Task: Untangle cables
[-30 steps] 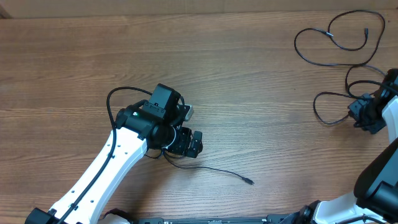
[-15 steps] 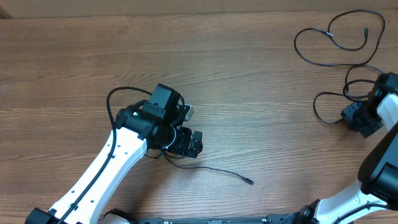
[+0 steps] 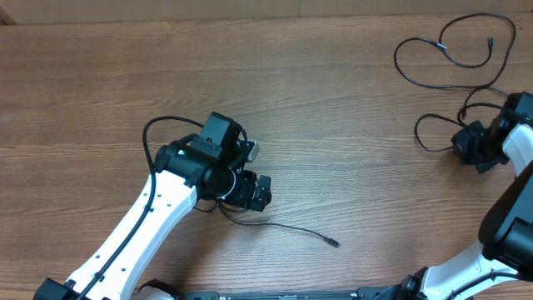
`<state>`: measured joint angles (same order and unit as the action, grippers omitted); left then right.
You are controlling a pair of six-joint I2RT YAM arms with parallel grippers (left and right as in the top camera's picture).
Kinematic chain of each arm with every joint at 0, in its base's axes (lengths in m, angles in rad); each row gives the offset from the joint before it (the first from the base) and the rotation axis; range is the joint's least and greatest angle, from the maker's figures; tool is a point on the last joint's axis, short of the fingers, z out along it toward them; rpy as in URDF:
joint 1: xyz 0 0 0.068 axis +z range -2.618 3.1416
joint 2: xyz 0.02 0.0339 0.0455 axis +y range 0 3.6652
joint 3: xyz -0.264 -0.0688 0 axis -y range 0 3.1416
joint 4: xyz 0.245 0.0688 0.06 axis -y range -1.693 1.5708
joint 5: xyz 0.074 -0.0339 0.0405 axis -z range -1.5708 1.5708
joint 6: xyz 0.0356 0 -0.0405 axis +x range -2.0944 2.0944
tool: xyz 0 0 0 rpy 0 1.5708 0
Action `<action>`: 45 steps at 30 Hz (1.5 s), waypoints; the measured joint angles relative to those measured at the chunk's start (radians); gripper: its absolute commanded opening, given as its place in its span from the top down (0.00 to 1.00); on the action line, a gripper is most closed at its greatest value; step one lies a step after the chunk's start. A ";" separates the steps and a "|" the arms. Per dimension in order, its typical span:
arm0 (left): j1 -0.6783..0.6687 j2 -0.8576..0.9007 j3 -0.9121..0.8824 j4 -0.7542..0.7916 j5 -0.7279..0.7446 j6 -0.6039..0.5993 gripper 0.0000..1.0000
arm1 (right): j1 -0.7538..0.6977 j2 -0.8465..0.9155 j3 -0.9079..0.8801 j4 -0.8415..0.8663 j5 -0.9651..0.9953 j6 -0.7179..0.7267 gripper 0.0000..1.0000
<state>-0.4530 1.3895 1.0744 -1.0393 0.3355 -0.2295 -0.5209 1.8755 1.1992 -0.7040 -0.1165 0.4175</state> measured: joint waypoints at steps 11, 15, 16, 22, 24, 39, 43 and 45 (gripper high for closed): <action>0.000 0.000 0.000 0.000 0.000 0.000 0.00 | 0.008 0.000 0.000 0.050 -0.010 -0.124 0.91; 0.000 0.000 0.000 0.000 0.000 0.000 0.01 | 0.007 0.000 0.000 0.034 0.019 -0.129 0.92; 0.000 0.000 0.000 0.000 0.000 0.000 0.01 | 0.007 0.000 0.000 0.024 0.035 -0.127 0.92; 0.000 0.000 0.000 0.000 0.000 0.000 0.00 | -0.031 0.000 0.006 -0.029 0.150 -0.081 0.85; 0.000 0.000 0.000 0.000 0.000 0.000 0.00 | -0.067 0.000 0.015 -0.033 0.170 -0.071 0.83; 0.000 0.000 0.000 0.000 0.000 0.000 0.00 | -0.230 0.000 0.024 -0.013 0.312 0.008 0.81; 0.000 0.000 0.000 0.000 0.000 0.000 0.00 | -0.252 0.000 0.024 0.019 0.325 0.013 0.81; 0.000 0.000 0.000 0.000 0.000 0.000 0.00 | -0.258 0.000 0.024 0.031 0.327 0.014 0.81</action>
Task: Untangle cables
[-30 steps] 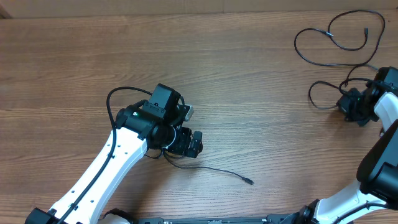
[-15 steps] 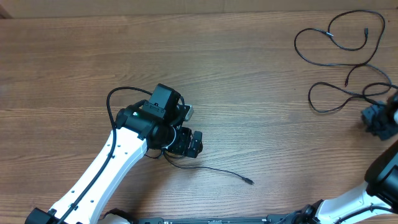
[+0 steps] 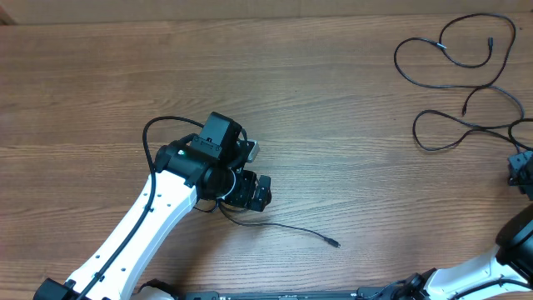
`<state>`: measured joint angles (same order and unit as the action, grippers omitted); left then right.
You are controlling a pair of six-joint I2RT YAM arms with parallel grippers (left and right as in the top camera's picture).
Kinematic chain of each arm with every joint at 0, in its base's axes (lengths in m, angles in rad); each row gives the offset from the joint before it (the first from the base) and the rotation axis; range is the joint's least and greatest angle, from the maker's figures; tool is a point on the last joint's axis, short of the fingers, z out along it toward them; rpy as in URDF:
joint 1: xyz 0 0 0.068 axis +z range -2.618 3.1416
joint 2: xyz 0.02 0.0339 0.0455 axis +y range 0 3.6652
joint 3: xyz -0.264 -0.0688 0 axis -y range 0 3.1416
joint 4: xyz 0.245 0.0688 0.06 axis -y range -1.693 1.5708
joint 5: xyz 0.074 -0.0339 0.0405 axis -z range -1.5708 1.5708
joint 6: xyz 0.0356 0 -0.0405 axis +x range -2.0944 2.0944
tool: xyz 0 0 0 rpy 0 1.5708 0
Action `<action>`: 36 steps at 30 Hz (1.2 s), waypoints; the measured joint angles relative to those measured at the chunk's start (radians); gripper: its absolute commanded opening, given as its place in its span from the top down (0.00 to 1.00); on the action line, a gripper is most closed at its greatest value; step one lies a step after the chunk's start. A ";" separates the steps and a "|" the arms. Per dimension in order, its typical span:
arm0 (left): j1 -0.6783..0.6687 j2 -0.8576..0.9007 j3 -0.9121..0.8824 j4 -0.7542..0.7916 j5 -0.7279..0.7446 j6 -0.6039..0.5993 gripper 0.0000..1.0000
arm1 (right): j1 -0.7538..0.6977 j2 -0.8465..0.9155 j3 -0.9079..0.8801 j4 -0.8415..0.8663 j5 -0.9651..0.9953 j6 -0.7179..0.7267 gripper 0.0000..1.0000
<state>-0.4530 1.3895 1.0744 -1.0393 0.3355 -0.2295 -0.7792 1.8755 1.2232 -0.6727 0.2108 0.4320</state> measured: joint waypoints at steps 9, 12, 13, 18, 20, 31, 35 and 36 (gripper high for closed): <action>0.000 0.000 0.000 0.000 0.000 0.000 0.01 | -0.008 0.000 0.000 0.034 0.044 0.002 0.85; 0.000 0.000 0.000 0.000 0.000 0.000 0.00 | -0.012 0.000 0.000 0.048 0.051 0.005 0.96; 0.000 0.000 0.000 0.000 0.000 0.000 0.00 | -0.013 0.000 0.000 0.051 0.054 0.006 0.96; 0.000 0.000 0.000 0.000 0.000 0.000 0.00 | -0.015 0.032 0.000 0.051 0.059 0.005 0.96; 0.000 0.000 0.000 0.000 0.000 0.000 0.00 | -0.015 0.058 0.000 0.052 0.060 0.005 0.96; 0.000 0.000 0.000 0.000 0.000 0.000 0.00 | -0.018 0.093 0.000 0.062 0.037 0.005 0.96; 0.000 0.000 0.000 0.000 0.000 0.000 0.00 | -0.021 0.096 0.002 0.089 -0.028 0.006 0.96; 0.000 0.000 0.000 0.000 0.000 0.000 0.01 | -0.021 0.097 0.002 0.100 -0.051 0.006 0.96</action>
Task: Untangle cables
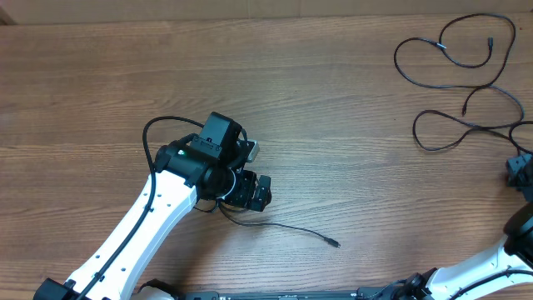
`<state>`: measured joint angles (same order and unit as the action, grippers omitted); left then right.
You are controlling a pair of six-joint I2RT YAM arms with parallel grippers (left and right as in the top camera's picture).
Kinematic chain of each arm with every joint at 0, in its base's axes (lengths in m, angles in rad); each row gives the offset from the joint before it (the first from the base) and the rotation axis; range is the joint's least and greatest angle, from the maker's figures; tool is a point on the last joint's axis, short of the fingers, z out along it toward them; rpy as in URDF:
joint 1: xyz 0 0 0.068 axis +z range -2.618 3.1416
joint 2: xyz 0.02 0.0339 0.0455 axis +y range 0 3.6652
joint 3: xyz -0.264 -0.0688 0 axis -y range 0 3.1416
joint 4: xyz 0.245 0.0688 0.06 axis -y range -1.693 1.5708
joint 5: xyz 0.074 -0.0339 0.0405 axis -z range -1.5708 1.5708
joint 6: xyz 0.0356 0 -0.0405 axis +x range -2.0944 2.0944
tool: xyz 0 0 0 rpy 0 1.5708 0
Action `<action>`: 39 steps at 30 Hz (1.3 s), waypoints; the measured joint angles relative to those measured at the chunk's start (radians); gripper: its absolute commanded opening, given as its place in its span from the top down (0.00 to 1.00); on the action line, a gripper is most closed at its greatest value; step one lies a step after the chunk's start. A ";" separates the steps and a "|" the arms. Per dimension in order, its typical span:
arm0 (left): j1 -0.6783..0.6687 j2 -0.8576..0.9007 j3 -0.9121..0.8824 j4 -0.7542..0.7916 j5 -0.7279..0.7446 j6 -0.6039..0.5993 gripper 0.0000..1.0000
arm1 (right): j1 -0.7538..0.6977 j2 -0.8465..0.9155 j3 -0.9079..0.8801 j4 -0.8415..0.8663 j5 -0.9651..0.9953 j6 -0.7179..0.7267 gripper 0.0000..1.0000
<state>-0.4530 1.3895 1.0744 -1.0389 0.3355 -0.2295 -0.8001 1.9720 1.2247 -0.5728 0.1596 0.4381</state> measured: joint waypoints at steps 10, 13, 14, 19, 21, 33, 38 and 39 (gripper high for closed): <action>0.000 0.000 0.000 0.000 0.000 0.000 0.00 | 0.001 0.008 0.000 0.053 -0.206 0.002 0.96; 0.000 0.000 0.000 0.000 0.000 0.000 0.00 | 0.001 0.010 0.000 0.061 -0.230 -0.005 0.96; 0.000 0.000 0.000 0.000 0.000 0.000 0.01 | 0.001 0.011 0.000 0.067 -0.248 -0.019 0.96; 0.000 0.000 0.000 0.000 0.000 0.000 0.01 | 0.002 0.021 0.029 0.022 -0.300 -0.055 0.93; 0.000 0.000 0.000 0.000 0.000 0.000 0.00 | 0.002 0.026 0.059 -0.017 -0.308 -0.062 0.89; 0.000 0.000 0.000 0.000 0.000 0.000 0.00 | 0.007 0.003 0.450 -0.365 -0.320 -0.076 0.95; 0.000 0.000 0.000 0.000 0.000 0.000 0.00 | 0.063 -0.004 0.428 -0.435 -0.320 -0.073 0.96; 0.000 0.000 0.000 0.000 0.000 0.000 0.00 | 0.074 -0.004 0.418 -0.437 -0.320 -0.072 0.96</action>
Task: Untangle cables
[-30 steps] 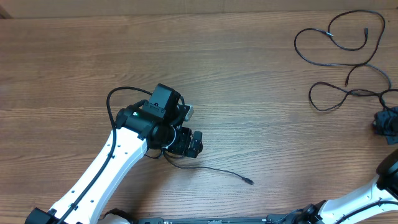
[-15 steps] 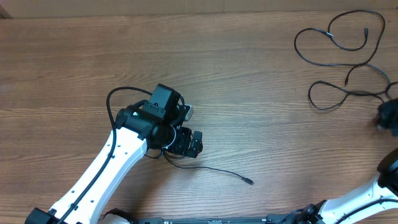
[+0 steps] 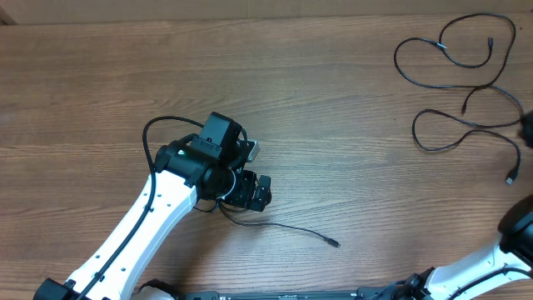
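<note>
My left gripper [image 3: 256, 192] rests on the wood table, pressed down on one end of a short thin black cable [image 3: 287, 227]. That cable runs right to a small plug [image 3: 333, 243]. A long black cable [image 3: 450, 67] lies in loops at the far right. One of its ends [image 3: 510, 178] lies near the right edge. Only a dark sliver of my right gripper [image 3: 527, 125] shows at the right edge, beside that cable. Its fingers are out of frame.
The white left arm [image 3: 141, 233] crosses the lower left of the table, with its own black wiring loop [image 3: 154, 125] above it. Part of the right arm [image 3: 516, 229] shows at the lower right corner. Brown wood table [image 3: 333, 125] fills the view.
My right gripper was at the right edge lower down and is now higher, almost out of frame. A plug end of the long cable now lies near the right edge. The left arm is unchanged.
First my right gripper sat on the lower loop of the long cable. Then it stood at the right edge, away from that loop, and stayed there. Now it is nearly gone from view and a cable end lies free. The left gripper stayed on the short cable throughout.
</note>
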`<state>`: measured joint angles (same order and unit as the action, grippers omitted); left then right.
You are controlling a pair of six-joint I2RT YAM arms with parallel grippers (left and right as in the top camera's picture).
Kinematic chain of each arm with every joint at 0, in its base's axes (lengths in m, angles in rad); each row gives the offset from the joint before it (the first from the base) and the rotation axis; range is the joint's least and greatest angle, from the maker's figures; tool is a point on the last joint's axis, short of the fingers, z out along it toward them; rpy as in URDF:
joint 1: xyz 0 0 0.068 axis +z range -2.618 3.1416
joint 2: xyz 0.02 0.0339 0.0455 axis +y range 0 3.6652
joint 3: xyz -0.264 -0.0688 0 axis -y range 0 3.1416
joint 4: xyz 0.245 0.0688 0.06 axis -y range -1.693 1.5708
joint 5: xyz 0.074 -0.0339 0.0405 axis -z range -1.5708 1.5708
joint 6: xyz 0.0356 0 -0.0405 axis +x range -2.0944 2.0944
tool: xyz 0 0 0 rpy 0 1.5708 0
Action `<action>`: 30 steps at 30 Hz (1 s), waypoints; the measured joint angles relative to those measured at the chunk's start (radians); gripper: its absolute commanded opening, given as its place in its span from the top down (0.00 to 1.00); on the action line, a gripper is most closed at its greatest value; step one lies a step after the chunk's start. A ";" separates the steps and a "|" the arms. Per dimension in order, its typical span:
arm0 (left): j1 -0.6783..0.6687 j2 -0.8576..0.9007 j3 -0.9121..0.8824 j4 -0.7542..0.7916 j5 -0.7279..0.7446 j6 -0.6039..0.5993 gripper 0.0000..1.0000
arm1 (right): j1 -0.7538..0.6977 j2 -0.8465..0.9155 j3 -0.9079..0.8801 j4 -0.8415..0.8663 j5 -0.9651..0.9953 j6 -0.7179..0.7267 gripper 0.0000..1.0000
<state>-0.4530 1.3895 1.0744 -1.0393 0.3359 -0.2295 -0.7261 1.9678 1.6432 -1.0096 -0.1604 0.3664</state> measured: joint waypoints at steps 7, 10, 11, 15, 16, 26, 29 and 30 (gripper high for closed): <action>0.000 0.000 0.000 0.000 0.000 0.000 0.01 | 0.138 0.000 -0.168 0.058 0.035 0.000 0.96; 0.000 0.000 0.000 0.000 0.000 0.000 0.00 | 0.182 0.000 -0.230 0.106 0.047 0.000 0.96; 0.000 0.000 0.000 0.000 0.000 0.000 0.01 | 0.197 0.000 -0.249 0.121 0.048 0.000 0.96; 0.000 0.000 0.000 0.000 0.000 0.000 0.00 | 0.243 0.000 -0.286 0.150 0.058 0.000 0.95; 0.000 0.000 0.000 0.000 0.000 0.000 0.01 | 0.254 0.000 -0.290 0.155 0.060 0.001 0.94; 0.000 0.000 0.000 0.000 0.000 0.000 0.01 | 0.345 0.000 -0.291 0.194 0.060 0.000 0.96; 0.000 0.000 0.000 0.000 0.000 0.000 0.01 | 0.346 0.000 -0.270 0.148 0.061 0.000 0.96; 0.000 0.000 0.000 0.000 0.000 0.000 0.00 | 0.341 0.000 -0.253 0.126 0.064 0.000 0.96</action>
<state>-0.4530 1.3895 1.0744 -1.0393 0.3359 -0.2295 -0.3847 1.9682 1.3907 -0.8841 -0.0959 0.3660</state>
